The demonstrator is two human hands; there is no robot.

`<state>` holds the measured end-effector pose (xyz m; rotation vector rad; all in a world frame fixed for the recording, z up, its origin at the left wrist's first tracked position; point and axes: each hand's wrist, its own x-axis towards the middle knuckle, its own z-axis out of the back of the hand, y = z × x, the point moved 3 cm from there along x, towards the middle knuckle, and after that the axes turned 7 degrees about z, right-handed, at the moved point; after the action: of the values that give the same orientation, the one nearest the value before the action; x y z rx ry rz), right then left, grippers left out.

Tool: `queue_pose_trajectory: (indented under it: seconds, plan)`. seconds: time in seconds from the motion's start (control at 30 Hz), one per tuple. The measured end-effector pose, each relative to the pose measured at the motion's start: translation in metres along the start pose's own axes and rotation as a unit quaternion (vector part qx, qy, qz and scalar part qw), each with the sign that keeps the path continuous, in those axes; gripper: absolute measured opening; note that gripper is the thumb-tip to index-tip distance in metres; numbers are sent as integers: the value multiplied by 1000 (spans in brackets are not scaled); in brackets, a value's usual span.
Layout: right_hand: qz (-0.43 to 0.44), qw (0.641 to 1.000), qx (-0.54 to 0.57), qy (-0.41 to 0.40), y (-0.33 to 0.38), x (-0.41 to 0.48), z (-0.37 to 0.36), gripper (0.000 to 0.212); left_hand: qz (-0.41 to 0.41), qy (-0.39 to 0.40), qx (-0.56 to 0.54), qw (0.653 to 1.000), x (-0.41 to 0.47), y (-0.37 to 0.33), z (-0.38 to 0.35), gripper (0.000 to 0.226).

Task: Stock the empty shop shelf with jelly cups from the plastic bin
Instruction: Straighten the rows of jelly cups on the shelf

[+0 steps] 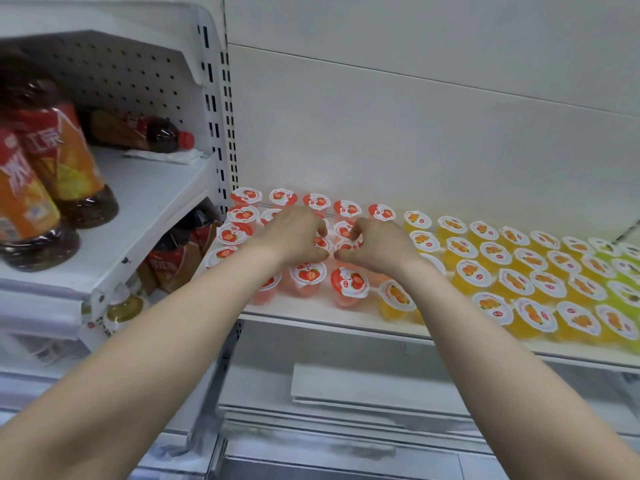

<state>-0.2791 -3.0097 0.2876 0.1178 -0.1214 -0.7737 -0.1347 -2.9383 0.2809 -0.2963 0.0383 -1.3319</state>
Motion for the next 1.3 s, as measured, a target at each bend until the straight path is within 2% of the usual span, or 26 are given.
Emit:
queue_pose_trajectory:
  seconds: [0.13, 0.23, 0.33, 0.4, 0.57, 0.7, 0.9, 1.03, 1.17, 1.3]
  plan:
    - [-4, 1000, 9, -6, 0, -3, -2, 45, 26, 19, -13, 999, -7, 2, 2, 42]
    - [4, 999, 21, -33, 0, -11, -1, 49, 25, 3, -8, 1000, -14, 0, 7, 41]
    - [40, 995, 42, -81, 1, -25, 3, 31, 12, -35, -14, 999, -28, 1, 15, 37]
    - [61, 995, 48, -65, 3, -38, 4, 33, -1, -35, -17, 999, -42, 2, 16, 36]
    - [86, 995, -44, -9, 11, -60, -3, 46, -28, -8, 5, 1000, -67, 0, 6, 52]
    - [85, 995, -44, -24, 14, -63, -8, 44, -17, -27, -10, 999, -72, -2, 0, 38]
    - [80, 994, -73, -24, 16, -67, -8, 46, -15, -43, -22, 999, -86, 0, -5, 33]
    - [82, 993, -79, -11, 17, -65, 0, 50, -4, -59, -19, 998, -89, -1, -4, 37]
    - [105, 992, -44, -46, 21, -41, 15, 34, 6, -101, -13, 995, -96, 4, -1, 48]
    - [170, 984, -35, 25, 34, -11, 8, 41, 21, -107, -2, 994, -102, 6, -7, 46]
